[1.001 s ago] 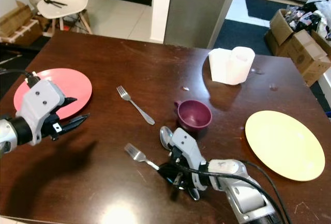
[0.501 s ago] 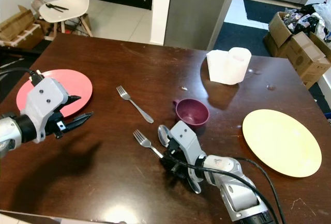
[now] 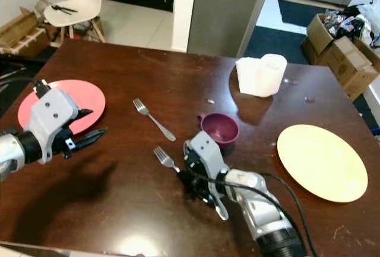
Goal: Setting the table
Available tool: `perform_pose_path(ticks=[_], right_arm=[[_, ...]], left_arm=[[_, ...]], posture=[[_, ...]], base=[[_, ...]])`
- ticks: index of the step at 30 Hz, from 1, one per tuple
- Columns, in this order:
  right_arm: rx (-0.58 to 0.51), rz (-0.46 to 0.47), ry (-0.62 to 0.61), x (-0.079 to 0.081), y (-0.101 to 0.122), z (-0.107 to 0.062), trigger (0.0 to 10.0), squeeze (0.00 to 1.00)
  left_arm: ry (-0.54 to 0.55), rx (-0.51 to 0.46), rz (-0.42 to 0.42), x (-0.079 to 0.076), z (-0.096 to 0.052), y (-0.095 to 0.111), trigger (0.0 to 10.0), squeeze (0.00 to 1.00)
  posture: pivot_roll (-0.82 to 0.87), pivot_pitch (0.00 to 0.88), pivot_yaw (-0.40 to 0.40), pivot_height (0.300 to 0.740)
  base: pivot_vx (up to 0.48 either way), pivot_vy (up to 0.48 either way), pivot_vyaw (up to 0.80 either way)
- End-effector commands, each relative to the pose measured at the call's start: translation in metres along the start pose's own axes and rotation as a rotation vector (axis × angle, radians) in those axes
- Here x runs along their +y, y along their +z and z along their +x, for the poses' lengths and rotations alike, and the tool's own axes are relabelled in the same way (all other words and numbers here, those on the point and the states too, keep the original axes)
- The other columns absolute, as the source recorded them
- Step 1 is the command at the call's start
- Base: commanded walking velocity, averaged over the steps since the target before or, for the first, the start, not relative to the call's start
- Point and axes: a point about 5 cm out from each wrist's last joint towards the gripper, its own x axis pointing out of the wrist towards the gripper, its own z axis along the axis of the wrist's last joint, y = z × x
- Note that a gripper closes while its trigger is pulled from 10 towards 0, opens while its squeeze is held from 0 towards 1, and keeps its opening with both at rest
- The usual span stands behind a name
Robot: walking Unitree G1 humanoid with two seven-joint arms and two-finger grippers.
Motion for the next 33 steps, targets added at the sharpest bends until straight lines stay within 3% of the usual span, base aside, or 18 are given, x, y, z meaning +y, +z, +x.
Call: perform_pose_path(ticks=[1, 6, 8, 9, 10, 13, 15, 16, 27, 30, 32, 33], right_arm=[[0.027, 0.047, 0.016, 0.002, -0.014, 0.004, 10.0, 0.0], [0.023, 0.025, 0.053, 0.012, -0.023, 0.007, 10.0, 0.0], [0.024, 0.024, 0.068, 0.02, -0.031, 0.008, 9.5, 0.0], [0.024, 0.025, 0.07, 0.021, -0.032, 0.008, 8.3, 0.0], [0.039, 0.018, 0.075, 0.025, -0.037, 0.008, 5.0, 0.0], [0.087, 0.003, 0.076, 0.036, -0.058, 0.01, 1.6, 0.0], [0.093, 0.011, 0.07, 0.038, -0.062, 0.01, 1.3, 0.0], [0.098, 0.011, 0.062, 0.039, -0.066, 0.01, 0.0, 0.0], [0.066, 0.117, 0.041, 0.043, -0.086, 0.008, 0.0, 0.0], [0.011, 0.15, 0.031, 0.04, -0.083, 0.006, 0.0, 0.0], [-0.137, 0.198, 0.009, 0.034, -0.06, 0.004, 0.0, 0.0], [-0.137, 0.198, 0.009, 0.034, -0.06, 0.004, 0.0, 0.0]], left_arm=[[-0.021, 0.011, -0.004, -0.003, 0.001, -0.002, 10.0, 0.0], [-0.017, 0.013, -0.003, -0.003, -0.001, -0.002, 10.0, 0.0], [-0.015, 0.014, -0.005, -0.003, -0.001, -0.002, 10.0, 0.0], [-0.015, 0.015, -0.005, -0.003, -0.002, -0.002, 10.0, 0.0], [-0.017, 0.015, -0.007, -0.004, -0.001, -0.002, 10.0, 0.0], [-0.02, 0.012, -0.009, -0.005, -0.001, -0.002, 10.0, 0.0], [-0.02, 0.012, -0.009, -0.004, 0.0, -0.001, 10.0, 0.0], [-0.019, 0.011, -0.009, -0.004, 0.0, -0.001, 10.0, 0.0], [-0.02, 0.007, -0.008, -0.003, 0.001, -0.001, 10.0, 0.0], [-0.019, 0.006, -0.008, -0.003, 0.001, -0.002, 10.0, 0.0], [-0.017, 0.004, -0.008, -0.003, 0.001, -0.002, 10.0, 0.0], [-0.017, 0.004, -0.008, -0.003, 0.001, -0.002, 10.0, 0.0]], posture=[[0.04, 0.089, 0.046, 0.74], [0.04, 0.091, 0.04, 0.74], [0.04, 0.091, 0.041, 0.74], [0.04, 0.091, 0.041, 0.74], [0.04, 0.092, 0.041, 0.74], [0.04, 0.092, 0.041, 0.74], [0.04, 0.091, 0.042, 0.74], [0.04, 0.091, 0.042, 0.74], [0.04, 0.077, 0.046, 0.74], [0.04, 0.075, 0.045, 0.74], [0.03, 0.074, 0.046, 0.74], [0.03, 0.074, 0.046, 0.74]], base=[[0.0, 0.0, 0.0], [0.0, 0.0, 0.0], [0.0, 0.0, 0.0], [0.0, 0.0, 0.0], [0.0, 0.0, 0.0], [0.0, 0.0, 0.0], [0.0, 0.0, 0.0], [0.0, 0.0, 0.0], [0.0, 0.0, 0.0], [0.0, 0.0, 0.0], [0.0, 0.0, 0.0], [0.0, 0.0, 0.0]])
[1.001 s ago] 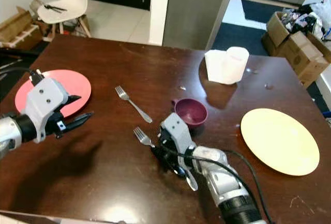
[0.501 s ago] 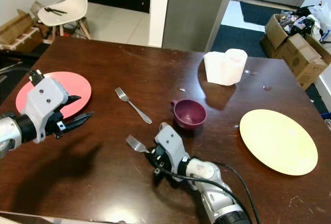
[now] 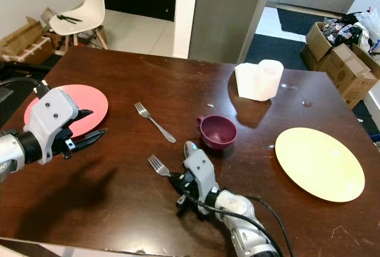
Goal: Setting the table
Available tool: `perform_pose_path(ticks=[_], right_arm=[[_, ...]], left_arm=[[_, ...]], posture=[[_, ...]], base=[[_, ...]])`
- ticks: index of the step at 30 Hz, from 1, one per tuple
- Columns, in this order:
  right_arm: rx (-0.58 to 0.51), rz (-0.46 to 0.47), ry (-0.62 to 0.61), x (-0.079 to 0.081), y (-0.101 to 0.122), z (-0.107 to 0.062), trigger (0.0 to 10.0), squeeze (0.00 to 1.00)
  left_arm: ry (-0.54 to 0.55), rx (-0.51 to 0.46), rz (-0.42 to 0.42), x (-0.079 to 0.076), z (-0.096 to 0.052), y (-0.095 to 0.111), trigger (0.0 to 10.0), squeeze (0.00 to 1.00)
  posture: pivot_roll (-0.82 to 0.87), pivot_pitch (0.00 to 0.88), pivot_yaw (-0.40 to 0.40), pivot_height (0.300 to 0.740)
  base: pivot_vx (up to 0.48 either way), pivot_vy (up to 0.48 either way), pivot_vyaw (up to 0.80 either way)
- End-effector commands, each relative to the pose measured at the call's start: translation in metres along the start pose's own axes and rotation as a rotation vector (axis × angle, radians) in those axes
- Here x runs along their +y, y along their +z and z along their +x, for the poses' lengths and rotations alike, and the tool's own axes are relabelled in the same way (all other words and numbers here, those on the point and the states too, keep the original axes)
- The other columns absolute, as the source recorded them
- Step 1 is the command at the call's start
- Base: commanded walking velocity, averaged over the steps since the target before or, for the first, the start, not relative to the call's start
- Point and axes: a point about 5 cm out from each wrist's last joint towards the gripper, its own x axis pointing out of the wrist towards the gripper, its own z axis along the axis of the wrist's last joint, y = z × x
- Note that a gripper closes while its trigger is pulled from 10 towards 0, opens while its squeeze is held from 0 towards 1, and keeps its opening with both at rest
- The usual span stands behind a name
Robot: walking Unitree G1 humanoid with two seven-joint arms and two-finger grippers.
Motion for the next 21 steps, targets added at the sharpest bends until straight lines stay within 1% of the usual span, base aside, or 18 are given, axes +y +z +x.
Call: perform_pose_path(ticks=[1, 2, 3, 4, 6, 7, 8, 9, 10, 11, 14, 15, 17, 18, 19, 20, 21], right_arm=[[-0.026, 0.06, -0.023, 0.0, 0.001, -0.004, 0.0, 0.0], [-0.077, 0.045, -0.035, -0.001, 0.015, -0.003, 0.0, 0.0], [-0.077, 0.045, -0.035, -0.001, 0.015, -0.003, 0.0, 0.0], [-0.11, 0.035, -0.042, -0.002, 0.024, -0.002, 0.0, 0.0], [-0.19, 0.012, -0.058, -0.002, 0.046, -0.001, 0.0, 0.0], [-0.212, 0.006, -0.062, -0.002, 0.052, -0.001, 0.0, 0.0], [-0.262, 0.001, -0.063, 0.002, 0.066, -0.001, 0.0, 0.0], [-0.262, 0.001, -0.063, 0.002, 0.066, -0.001, 0.0, 0.0], [-0.287, -0.003, -0.059, 0.005, 0.073, -0.001, 0.0, 0.0], [-0.287, -0.003, -0.059, 0.005, 0.073, -0.001, 0.0, 0.0], [-0.385, -0.004, -0.049, 0.017, 0.1, -0.003, 0.0, 0.0], [-0.385, -0.004, -0.049, 0.017, 0.1, -0.003, 0.0, 0.0], [-0.427, 0.001, -0.053, 0.022, 0.112, -0.004, 0.0, 0.0], [-0.452, 0.007, -0.079, 0.023, 0.118, -0.005, 7.5, 0.0], [-0.452, 0.007, -0.079, 0.023, 0.118, -0.005, 7.5, 0.0], [-0.466, 0.012, -0.098, 0.023, 0.121, -0.006, 7.5, 0.0], [-0.475, 0.021, -0.123, 0.022, 0.122, -0.007, 10.0, 0.0]], left_arm=[[-0.015, -0.005, -0.005, -0.003, 0.002, -0.001, 10.0, 0.0], [-0.007, -0.011, -0.006, -0.002, 0.004, 0.0, 10.0, 0.0], [-0.007, -0.011, -0.006, -0.002, 0.004, 0.0, 10.0, 0.0], [-0.001, -0.015, -0.006, -0.002, 0.005, 0.001, 10.0, 0.0], [0.035, -0.031, -0.021, 0.0, 0.009, 0.002, 10.0, 0.0], [0.048, -0.035, -0.027, 0.001, 0.01, 0.003, 10.0, 0.0], [0.081, -0.049, -0.051, 0.001, 0.014, 0.004, 10.0, 0.0], [0.081, -0.049, -0.051, 0.001, 0.014, 0.004, 10.0, 0.0], [0.096, -0.056, -0.064, 0.001, 0.016, 0.004, 10.0, 0.0], [0.096, -0.056, -0.064, 0.001, 0.016, 0.004, 10.0, 0.0], [0.154, -0.076, -0.111, -0.003, 0.023, 0.005, 10.0, 0.0], [0.154, -0.076, -0.111, -0.003, 0.023, 0.005, 10.0, 0.0], [0.215, -0.085, -0.138, -0.001, 0.026, 0.005, 10.0, 0.0], [0.275, -0.094, -0.168, 0.003, 0.027, 0.005, 10.0, 0.0], [0.275, -0.094, -0.168, 0.003, 0.027, 0.005, 10.0, 0.0], [0.316, -0.098, -0.19, 0.006, 0.028, 0.004, 10.0, 0.0], [0.344, -0.099, -0.212, 0.008, 0.029, 0.003, 10.0, 0.0]], posture=[[0.03, 0.073, 0.046, 0.74], [0.03, 0.072, 0.049, 0.74], [0.03, 0.072, 0.049, 0.74], [0.03, 0.072, 0.049, 0.74], [0.01, 0.067, 0.055, 0.74], [0.01, 0.067, 0.055, 0.74], [0.0, 0.063, 0.058, 0.74], [0.0, 0.063, 0.058, 0.74], [0.0, 0.061, 0.058, 0.74], [0.0, 0.061, 0.058, 0.74], [-0.01, 0.056, 0.058, 0.74], [-0.01, 0.056, 0.058, 0.74], [-0.02, 0.043, 0.057, 0.74], [-0.02, 0.043, 0.057, 0.74], [-0.02, 0.043, 0.057, 0.74], [-0.03, 0.036, 0.056, 0.74], [-0.03, 0.032, 0.058, 0.74]], base=[[0.0, 0.0, 0.0], [0.0, 0.0, 0.0], [0.0, 0.0, 0.0], [0.0, 0.0, 0.0], [0.0, 0.0, 0.0], [0.0, 0.0, 0.0], [0.0, 0.0, 0.0], [0.0, 0.0, 0.0], [0.0, 0.0, 0.0], [0.0, 0.0, 0.0], [0.0, 0.0, 0.0], [0.0, 0.0, 0.0], [0.0, 0.0, 0.0], [0.0, 0.0, 0.0], [0.0, 0.0, 0.0], [0.0, 0.0, 0.0], [0.0, 0.0, 0.0]])
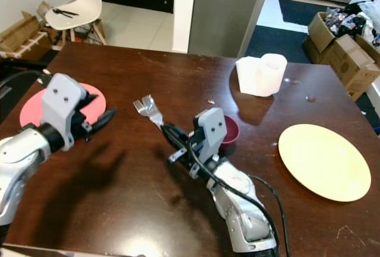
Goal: Setting the table
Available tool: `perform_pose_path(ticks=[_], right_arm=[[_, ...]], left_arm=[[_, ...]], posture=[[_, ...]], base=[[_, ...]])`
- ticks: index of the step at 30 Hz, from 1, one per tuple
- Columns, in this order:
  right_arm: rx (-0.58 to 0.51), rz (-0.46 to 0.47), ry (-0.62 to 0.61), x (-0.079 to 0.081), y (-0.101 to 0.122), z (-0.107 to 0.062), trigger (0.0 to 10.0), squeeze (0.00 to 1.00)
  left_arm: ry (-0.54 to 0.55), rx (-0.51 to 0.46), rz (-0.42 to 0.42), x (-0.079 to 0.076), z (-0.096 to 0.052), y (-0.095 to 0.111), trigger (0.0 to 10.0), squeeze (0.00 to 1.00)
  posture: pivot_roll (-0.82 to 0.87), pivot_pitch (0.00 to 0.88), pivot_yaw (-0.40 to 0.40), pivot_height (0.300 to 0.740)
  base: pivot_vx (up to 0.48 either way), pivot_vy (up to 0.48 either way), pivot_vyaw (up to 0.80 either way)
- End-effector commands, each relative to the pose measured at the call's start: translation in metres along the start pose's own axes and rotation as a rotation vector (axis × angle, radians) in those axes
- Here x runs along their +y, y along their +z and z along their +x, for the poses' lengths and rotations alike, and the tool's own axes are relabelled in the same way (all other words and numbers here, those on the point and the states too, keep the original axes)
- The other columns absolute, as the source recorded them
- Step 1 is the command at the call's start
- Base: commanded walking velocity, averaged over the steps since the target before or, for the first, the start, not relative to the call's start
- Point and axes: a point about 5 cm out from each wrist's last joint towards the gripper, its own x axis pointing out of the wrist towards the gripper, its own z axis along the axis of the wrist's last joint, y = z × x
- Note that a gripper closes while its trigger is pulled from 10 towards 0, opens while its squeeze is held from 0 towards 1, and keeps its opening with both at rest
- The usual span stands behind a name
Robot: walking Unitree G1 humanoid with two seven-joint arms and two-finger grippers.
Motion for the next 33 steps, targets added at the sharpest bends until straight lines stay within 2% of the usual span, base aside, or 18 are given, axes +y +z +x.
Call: perform_pose_path(ticks=[1, 6, 10, 12, 14, 16, 19, 26, 33], right_arm=[[-0.013, 0.008, -0.059, -0.004, 0.003, -0.003, 10.0, 0.0], [-0.027, 0.001, -0.137, -0.008, 0.005, -0.01, 10.0, 0.0], [-0.03, 0.0, -0.152, -0.007, 0.005, -0.013, 10.0, 0.0], [-0.023, -0.002, -0.179, -0.008, 0.001, -0.015, 10.0, 0.0], [0.025, -0.035, -0.283, -0.011, -0.018, -0.025, 10.0, 0.0], [0.036, -0.045, -0.341, -0.011, -0.024, -0.031, 10.0, 0.0], [0.032, -0.09, -0.353, -0.011, -0.021, -0.032, 10.0, 0.0], [-0.005, -0.144, -0.407, -0.021, -0.007, -0.03, 10.0, 0.0], [-0.01, -0.163, -0.412, -0.023, -0.007, -0.024, 10.0, 0.0]], left_arm=[[0.058, 0.012, -0.024, 0.005, 0.0, -0.003, 10.0, 0.0], [0.107, 0.011, -0.043, 0.007, 0.0, -0.006, 10.0, 0.0], [0.129, 0.013, -0.052, 0.006, -0.001, -0.008, 10.0, 0.0], [0.14, 0.016, -0.064, 0.005, 0.0, -0.01, 10.0, 0.0], [0.152, 0.026, -0.087, -0.004, 0.001, -0.016, 10.0, 0.0], [0.159, 0.033, -0.116, -0.01, 0.0, -0.019, 10.0, 0.0], [0.155, 0.04, -0.15, -0.013, -0.002, -0.022, 10.0, 0.0], [0.197, 0.043, -0.138, -0.017, -0.009, -0.032, 10.0, 0.0], [0.218, 0.04, -0.156, -0.022, -0.01, -0.036, 10.0, 0.0]], posture=[[-0.03, 0.032, 0.059, 0.74], [-0.04, 0.022, 0.059, 0.74], [-0.05, 0.018, 0.059, 0.74], [-0.06, 0.008, 0.056, 0.74], [-0.07, 0.003, 0.058, 0.74], [-0.08, 0.0, 0.063, 0.74], [-0.08, 0.0, 0.063, 0.74], [-0.09, 0.0, 0.067, 0.74], [-0.08, 0.0, 0.056, 0.74]], base=[[0.0, 0.0, 0.0], [0.0, 0.0, 0.0], [0.0, 0.0, 0.0], [0.0, 0.0, 0.0], [0.0, 0.0, 0.0], [0.0, 0.0, 0.0], [0.0, 0.0, 0.0], [0.0, 0.0, 0.0], [0.0, 0.0, 0.0]])
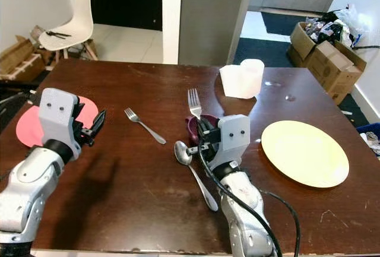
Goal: Setting the table
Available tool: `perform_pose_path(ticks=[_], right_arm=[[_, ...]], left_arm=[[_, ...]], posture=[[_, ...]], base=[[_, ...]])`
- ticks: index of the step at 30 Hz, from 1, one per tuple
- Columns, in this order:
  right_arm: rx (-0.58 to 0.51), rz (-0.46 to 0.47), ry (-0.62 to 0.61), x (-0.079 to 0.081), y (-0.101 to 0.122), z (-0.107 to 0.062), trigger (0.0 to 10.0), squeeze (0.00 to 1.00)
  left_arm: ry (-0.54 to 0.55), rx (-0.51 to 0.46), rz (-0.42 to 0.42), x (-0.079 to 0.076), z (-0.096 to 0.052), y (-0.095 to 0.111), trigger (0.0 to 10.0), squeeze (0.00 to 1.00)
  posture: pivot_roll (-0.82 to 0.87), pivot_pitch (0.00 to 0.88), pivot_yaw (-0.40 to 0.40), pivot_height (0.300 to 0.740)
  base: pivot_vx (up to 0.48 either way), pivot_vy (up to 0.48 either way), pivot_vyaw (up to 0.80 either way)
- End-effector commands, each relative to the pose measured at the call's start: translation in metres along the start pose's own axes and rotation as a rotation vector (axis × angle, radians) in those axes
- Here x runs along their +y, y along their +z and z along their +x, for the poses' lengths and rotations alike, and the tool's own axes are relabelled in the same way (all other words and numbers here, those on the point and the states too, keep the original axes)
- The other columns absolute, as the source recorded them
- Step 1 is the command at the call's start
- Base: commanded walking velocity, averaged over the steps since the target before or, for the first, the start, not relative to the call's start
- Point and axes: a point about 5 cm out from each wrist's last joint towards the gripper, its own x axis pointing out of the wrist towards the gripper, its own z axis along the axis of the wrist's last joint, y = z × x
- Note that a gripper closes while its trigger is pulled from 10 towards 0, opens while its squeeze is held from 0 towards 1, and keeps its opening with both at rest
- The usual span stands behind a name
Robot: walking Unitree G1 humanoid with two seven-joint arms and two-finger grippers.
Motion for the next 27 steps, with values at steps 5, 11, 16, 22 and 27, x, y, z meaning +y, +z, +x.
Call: perform_pose_path(ticks=[5, 11, 16, 22, 27], right_arm=[[0.004, -0.01, -0.025, -0.0016, -0.0026, 0.0039, 10.0, 0.0], [0.008, -0.016, -0.029, -0.0028, -0.0035, 0.0039, 10.0, 0.0], [0.009, -0.017, -0.028, -0.003, -0.004, 0.0043, 10.0, 0.0], [0.012, -0.017, -0.023, -0.0027, -0.0051, 0.0045, 10.0, 0.0], [0.013, -0.017, -0.019, -0.0022, -0.0061, 0.0055, 10.0, 0.0]], left_arm=[[0.019, 0.007, -0.005, -0.003, 0.0007, -0.0059, 10.0, 0.0], [0.024, 0.001, -0.004, -0.0039, 0.0015, -0.0074, 10.0, 0.0], [0.024, -0.004, -0.005, -0.0061, 0.0025, -0.008, 10.0, 0.0], [0.021, -0.007, -0.004, -0.0074, 0.003, -0.0085, 10.0, 0.0], [0.023, -0.011, -0.002, -0.0071, 0.0033, -0.0087, 10.0, 0.0]], posture=[[-0.09, 0.0, 0.056, 0.74], [-0.09, 0.0, 0.055, 0.74], [-0.1, 0.0, 0.054, 0.74], [-0.09, 0.0, 0.05, 0.74], [-0.09, 0.0, 0.05, 0.74]], base=[[0.0, 0.0, 0.0], [0.0, 0.0, 0.0], [0.0, 0.0, 0.0], [0.0, 0.0, 0.0], [0.0, 0.0, 0.0]])
